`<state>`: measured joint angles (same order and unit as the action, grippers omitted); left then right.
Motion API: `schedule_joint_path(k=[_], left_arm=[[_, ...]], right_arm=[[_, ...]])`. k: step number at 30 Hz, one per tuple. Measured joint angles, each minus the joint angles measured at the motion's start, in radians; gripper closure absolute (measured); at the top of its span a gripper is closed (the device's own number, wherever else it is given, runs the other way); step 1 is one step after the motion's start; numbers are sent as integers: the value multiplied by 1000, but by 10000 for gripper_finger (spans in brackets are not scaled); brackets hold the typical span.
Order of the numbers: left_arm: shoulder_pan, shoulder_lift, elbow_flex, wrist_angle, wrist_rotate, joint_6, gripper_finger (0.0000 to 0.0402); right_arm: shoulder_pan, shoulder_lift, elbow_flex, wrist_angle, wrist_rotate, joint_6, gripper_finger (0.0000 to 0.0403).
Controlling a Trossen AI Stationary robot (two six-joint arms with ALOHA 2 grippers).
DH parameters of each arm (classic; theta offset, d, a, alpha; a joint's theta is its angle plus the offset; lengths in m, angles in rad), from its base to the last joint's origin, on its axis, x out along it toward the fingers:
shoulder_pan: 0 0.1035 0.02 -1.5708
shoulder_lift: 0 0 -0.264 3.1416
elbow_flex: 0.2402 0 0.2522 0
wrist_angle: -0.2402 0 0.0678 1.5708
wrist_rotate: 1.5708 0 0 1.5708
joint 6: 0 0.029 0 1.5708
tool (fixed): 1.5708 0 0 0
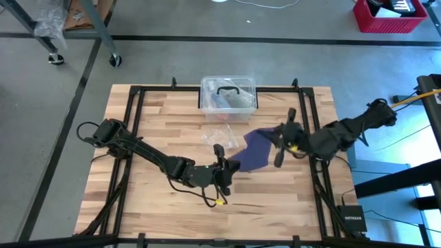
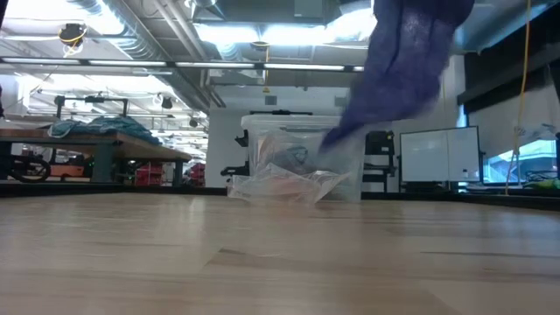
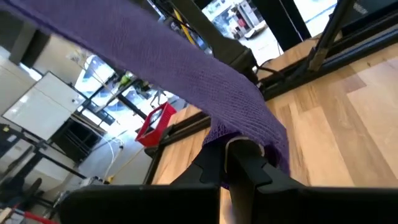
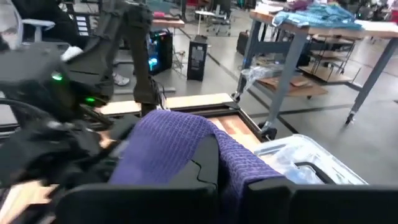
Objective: Roll bandage
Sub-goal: Roll the blue bandage
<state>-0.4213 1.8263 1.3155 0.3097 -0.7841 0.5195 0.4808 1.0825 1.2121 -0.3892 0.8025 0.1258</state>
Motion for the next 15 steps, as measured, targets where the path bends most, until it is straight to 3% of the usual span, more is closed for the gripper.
schedule_joint_path(k=[7,15], left_arm=[[6,0,0,36,43,-31,401],[35,3,-1,-31,52,-303,401]], right_arm=[[-147,31,0,-75,-115,27,387],[-285,98,-15,-235,-291,145,250]])
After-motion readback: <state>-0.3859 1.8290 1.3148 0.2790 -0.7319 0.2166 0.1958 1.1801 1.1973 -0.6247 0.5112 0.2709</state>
